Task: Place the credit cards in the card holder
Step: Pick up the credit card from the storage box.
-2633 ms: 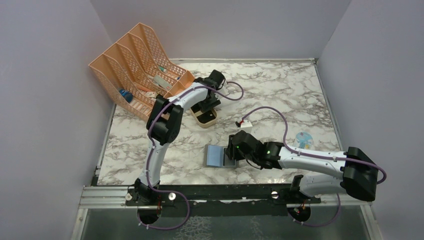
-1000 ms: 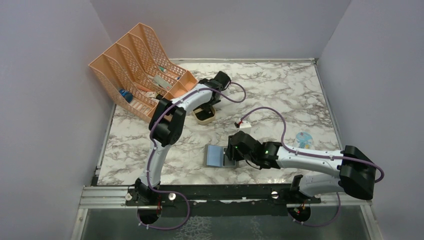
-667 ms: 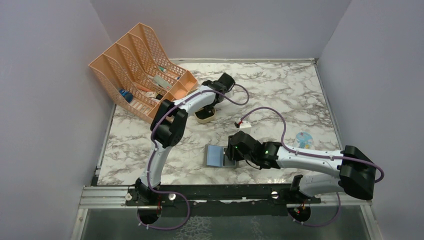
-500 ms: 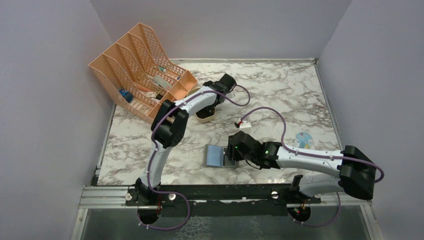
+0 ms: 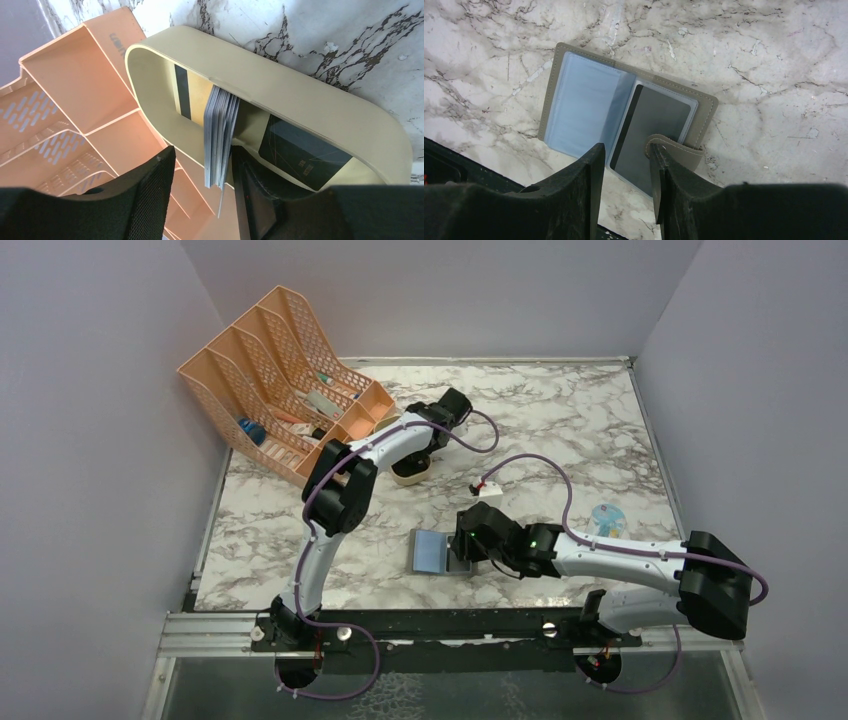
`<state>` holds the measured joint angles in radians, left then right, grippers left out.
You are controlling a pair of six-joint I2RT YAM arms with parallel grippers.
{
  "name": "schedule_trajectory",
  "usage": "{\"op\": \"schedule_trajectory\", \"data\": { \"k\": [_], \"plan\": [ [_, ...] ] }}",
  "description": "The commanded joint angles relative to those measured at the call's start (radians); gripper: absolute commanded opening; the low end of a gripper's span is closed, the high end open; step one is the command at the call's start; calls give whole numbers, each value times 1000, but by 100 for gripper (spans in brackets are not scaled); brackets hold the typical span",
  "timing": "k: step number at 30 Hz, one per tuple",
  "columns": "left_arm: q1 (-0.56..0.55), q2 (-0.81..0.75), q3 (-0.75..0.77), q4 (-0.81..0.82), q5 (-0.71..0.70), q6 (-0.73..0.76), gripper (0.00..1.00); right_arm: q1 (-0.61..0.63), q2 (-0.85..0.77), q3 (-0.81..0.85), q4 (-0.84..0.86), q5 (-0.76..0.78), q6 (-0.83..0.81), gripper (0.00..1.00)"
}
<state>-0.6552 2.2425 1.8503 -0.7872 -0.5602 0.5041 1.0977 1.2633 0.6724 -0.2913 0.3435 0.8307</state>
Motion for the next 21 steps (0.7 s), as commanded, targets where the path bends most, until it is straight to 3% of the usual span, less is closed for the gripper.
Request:
{"op": "schedule_trajectory", "data": {
  "k": [1,9,21],
  "plan": [
    [-6,-36,-6,3,-56,-5,47,1,-9,10,7,12,7,39],
    [-18,-42,-15,2,-61,-10,39,2,-3,9,11,11,7,39],
    [-27,-47,-18,2,-79,-21,34,2,5,12,13,11,5,39]
  ]
}}
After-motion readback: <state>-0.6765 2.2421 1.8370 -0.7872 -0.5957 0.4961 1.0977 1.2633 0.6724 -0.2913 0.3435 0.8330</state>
